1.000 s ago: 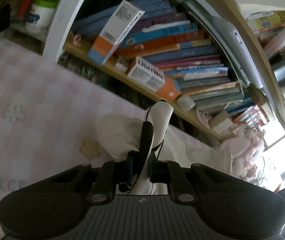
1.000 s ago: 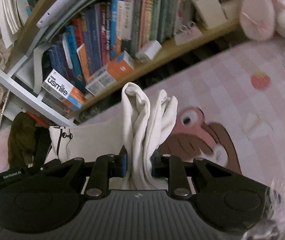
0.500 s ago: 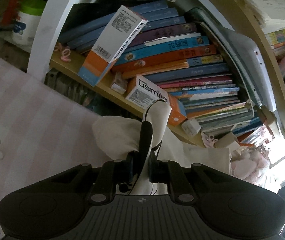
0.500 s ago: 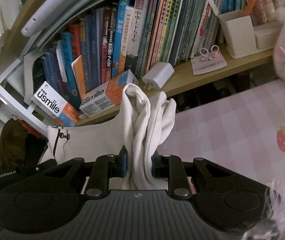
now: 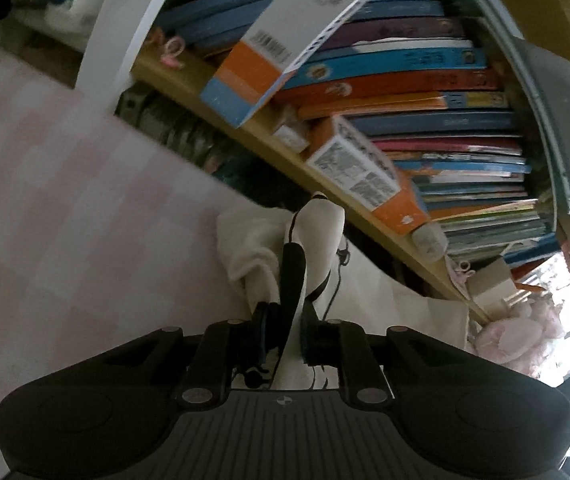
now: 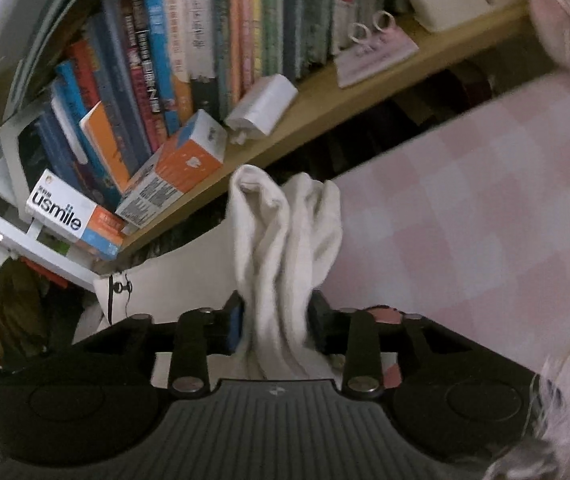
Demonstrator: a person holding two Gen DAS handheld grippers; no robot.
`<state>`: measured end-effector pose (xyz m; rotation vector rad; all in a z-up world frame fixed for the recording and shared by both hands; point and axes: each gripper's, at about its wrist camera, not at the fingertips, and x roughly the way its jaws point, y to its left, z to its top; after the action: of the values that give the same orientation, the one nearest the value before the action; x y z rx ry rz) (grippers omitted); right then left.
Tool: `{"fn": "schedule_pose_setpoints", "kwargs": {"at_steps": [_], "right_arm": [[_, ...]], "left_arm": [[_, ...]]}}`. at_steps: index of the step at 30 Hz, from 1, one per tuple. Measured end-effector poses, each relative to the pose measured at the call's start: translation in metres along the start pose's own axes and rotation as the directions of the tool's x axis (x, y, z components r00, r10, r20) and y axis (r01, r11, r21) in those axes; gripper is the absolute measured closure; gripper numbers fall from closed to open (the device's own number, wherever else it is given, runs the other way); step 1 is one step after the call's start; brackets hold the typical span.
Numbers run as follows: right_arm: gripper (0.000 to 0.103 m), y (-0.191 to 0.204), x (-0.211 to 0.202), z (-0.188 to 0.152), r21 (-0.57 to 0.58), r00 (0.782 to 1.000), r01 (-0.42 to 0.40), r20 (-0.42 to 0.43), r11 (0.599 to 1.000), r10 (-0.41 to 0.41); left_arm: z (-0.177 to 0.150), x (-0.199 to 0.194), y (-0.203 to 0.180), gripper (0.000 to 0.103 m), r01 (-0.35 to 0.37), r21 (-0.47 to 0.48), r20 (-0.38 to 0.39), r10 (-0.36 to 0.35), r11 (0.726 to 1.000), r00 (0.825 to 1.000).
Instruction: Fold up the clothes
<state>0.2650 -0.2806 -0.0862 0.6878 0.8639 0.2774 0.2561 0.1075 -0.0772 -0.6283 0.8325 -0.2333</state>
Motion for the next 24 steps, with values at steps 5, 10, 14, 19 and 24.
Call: {"fn": "schedule_pose_setpoints", "kwargs": {"at_steps": [5, 10, 14, 19, 24], "right_arm": [[0.061, 0.003, -0.003, -0.001, 0.004, 1.0, 0.014, 0.01, 1.0, -0.014], [0.054, 0.015, -0.022, -0.001, -0.056, 0.996, 0.072, 0.06, 0.996, -0.069], [0.053, 0.021, -0.044, -0.003, -0.079, 0.989, 0.11, 0.109, 0.991, -0.102], [0.048, 0.034, -0.071, -0.021, -0.168, 0.974, 0.182, 0.163, 0.969, -0.155], [0.04, 0.057, -0.089, -0.049, -0.352, 0.959, 0.265, 0.193, 0.898, -0.207]], "left_arm": [[-0.002, 0.0, -0.002, 0.06, -0.062, 0.011, -0.006, 0.062, 0.998, 0.998], [-0.005, -0.025, -0.015, 0.049, -0.14, 0.094, 0.049, 0.135, 0.986, 0.99], [-0.014, -0.05, -0.028, 0.049, -0.182, 0.142, 0.102, 0.169, 0.973, 0.98], [-0.04, -0.076, -0.048, 0.037, -0.252, 0.207, 0.164, 0.22, 0.945, 0.962], [-0.072, -0.091, -0.072, 0.033, -0.32, 0.277, 0.197, 0.273, 0.906, 0.942]]}}
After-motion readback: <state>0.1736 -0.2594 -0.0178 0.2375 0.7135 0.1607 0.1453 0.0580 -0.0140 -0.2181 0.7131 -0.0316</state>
